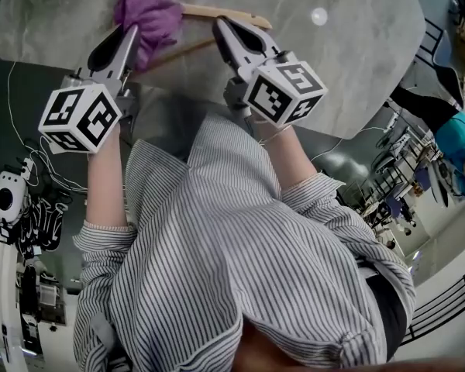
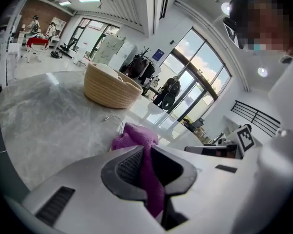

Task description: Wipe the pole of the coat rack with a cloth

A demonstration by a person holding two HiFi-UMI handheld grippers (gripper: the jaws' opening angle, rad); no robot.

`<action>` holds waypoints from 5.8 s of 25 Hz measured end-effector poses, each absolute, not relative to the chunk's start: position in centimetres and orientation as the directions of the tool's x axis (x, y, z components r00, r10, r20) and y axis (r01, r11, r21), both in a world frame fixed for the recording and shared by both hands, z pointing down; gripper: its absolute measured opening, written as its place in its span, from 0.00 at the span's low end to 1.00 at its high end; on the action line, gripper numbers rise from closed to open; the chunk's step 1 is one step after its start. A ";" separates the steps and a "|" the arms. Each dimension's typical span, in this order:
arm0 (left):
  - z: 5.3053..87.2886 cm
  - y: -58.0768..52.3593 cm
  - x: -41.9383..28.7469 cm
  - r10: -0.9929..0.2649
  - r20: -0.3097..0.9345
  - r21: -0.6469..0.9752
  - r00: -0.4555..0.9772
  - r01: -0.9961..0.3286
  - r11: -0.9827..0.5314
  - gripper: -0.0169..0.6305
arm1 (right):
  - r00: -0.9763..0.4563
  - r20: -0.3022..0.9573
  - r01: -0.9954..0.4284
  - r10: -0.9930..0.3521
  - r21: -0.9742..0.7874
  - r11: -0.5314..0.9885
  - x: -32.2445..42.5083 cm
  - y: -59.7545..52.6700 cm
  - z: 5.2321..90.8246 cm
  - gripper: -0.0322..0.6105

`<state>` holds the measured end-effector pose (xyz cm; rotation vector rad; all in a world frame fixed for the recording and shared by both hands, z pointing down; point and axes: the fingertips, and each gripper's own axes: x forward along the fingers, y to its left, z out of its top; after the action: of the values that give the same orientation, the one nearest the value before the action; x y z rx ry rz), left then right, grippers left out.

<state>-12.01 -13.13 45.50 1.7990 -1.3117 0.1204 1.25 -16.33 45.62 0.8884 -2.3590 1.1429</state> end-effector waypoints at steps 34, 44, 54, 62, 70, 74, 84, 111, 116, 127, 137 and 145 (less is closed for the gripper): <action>45.7 -3.3 -17.2 -0.811 0.512 0.614 0.283 -0.781 0.115 0.10 | -0.780 0.580 -0.582 -0.234 -0.535 0.612 -5.0 -12.2 45.8 0.07; 44.9 1.1 -18.8 -0.829 0.525 0.623 0.194 -0.751 0.218 0.10 | -0.796 0.578 -0.536 -0.179 -0.537 0.652 -6.5 -11.2 45.3 0.07; 44.2 3.5 -19.6 -0.823 0.552 0.617 0.134 -0.729 0.296 0.10 | -0.812 0.558 -0.510 -0.173 -0.533 0.675 -6.5 -11.9 43.7 0.07; 45.1 5.8 -20.5 -0.818 0.570 0.609 0.080 -0.709 0.355 0.10 | -0.819 0.551 -0.490 -0.157 -0.532 0.691 -7.3 -11.2 43.4 0.07; 45.2 6.6 -20.4 -0.809 0.586 0.596 0.053 -0.705 0.385 0.10 | -0.822 0.556 -0.466 -0.122 -0.535 0.704 -7.6 -10.6 43.5 0.07; 45.8 6.7 -20.4 -0.804 0.592 0.594 0.063 -0.708 0.382 0.10 | -0.823 0.555 -0.468 -0.124 -0.537 0.702 -7.8 -10.5 43.6 0.07; 46.7 5.2 -19.1 -0.785 0.604 0.587 0.138 -0.744 0.321 0.10 | -0.785 0.596 -0.534 -0.172 -0.509 0.675 -5.5 -11.2 45.3 0.07; 47.1 -0.6 -13.7 -0.733 0.605 0.583 0.311 -0.800 0.143 0.10 | -0.684 0.691 -0.690 -0.235 -0.506 0.518 2.2 -11.9 50.6 0.07; 47.0 -1.9 -11.5 -0.717 0.595 0.595 0.363 -0.799 0.089 0.10 | -0.680 0.699 -0.693 -0.223 -0.511 0.509 2.3 -11.9 50.6 0.07; 46.9 -5.4 -7.9 -0.672 0.579 0.604 0.462 -0.797 -0.027 0.10 | -0.688 0.694 -0.686 -0.212 -0.526 0.502 2.5 -12.2 50.5 0.07; 47.0 -7.8 -4.0 -0.613 0.572 0.623 0.545 -0.775 -0.108 0.10 | -0.694 0.688 -0.686 -0.212 -0.543 0.484 3.1 -12.5 50.4 0.07; 47.0 -9.0 -2.9 -0.571 0.598 0.609 0.562 -0.782 -0.131 0.10 | -0.694 0.679 -0.691 -0.241 -0.532 0.490 5.8 -14.3 49.2 0.07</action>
<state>-2.88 -8.96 47.02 1.8172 -1.1110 0.2701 5.79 -14.29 49.19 0.7653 -2.2107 1.1262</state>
